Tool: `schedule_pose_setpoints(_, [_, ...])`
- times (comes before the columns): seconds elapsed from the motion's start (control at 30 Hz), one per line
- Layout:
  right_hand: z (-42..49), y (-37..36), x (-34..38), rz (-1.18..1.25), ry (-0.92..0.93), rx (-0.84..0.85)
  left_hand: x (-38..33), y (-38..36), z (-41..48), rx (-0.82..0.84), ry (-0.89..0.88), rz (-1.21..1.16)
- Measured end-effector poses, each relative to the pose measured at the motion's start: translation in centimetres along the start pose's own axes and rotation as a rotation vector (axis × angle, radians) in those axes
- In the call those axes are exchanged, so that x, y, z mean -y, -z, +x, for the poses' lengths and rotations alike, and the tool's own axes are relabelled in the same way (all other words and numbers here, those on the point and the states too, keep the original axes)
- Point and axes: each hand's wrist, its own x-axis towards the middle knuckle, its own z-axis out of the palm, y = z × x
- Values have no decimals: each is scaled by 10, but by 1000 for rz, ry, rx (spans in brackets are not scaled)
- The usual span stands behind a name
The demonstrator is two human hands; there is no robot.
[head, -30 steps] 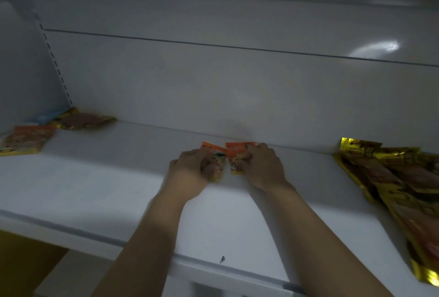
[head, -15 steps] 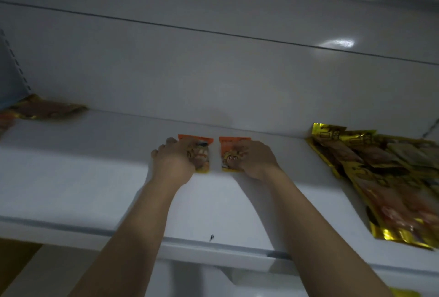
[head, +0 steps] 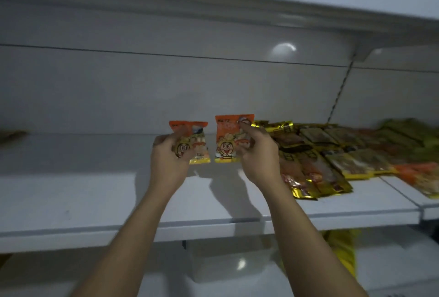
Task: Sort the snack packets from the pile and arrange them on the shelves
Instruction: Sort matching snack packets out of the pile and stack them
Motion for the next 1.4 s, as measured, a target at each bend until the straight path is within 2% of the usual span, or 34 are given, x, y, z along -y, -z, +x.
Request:
schedule_pose_setpoints(0.07, [-15,38,-18,20,-36,-55,-25,-26,-16,33,-44,-50])
schedule_pose_setpoints(0.23, [-61,133,-65,29,-131,-187,-91,-99,-69,229,-13,-214])
schedule_pose_setpoints(0.43, [-122,232,-120,128,-257,-364,-149,-182,-146,401,-41,-208])
schedule_pose_setpoints(0.63, [-171,321,-161,40,-340,-412,-191,-249,-207,539,-99,-195])
schedule_pose_setpoints(0.8, [-185,368,-182,3,-375,-439,-219,-287,-233,594,-138,-142])
schedule_pose_setpoints(1.0, [-170,388,-212,-56,-396,-452,-230,-326,-227,604,-149,-75])
schedule_pose_setpoints(1.17, [-121,392,-248,-16,-424,-458,-227,-366,-185,628,-112,-22])
schedule_pose_setpoints(1.4, [-28,406,-307,-82,-427,-309,-224,-434,-108,656,-57,106])
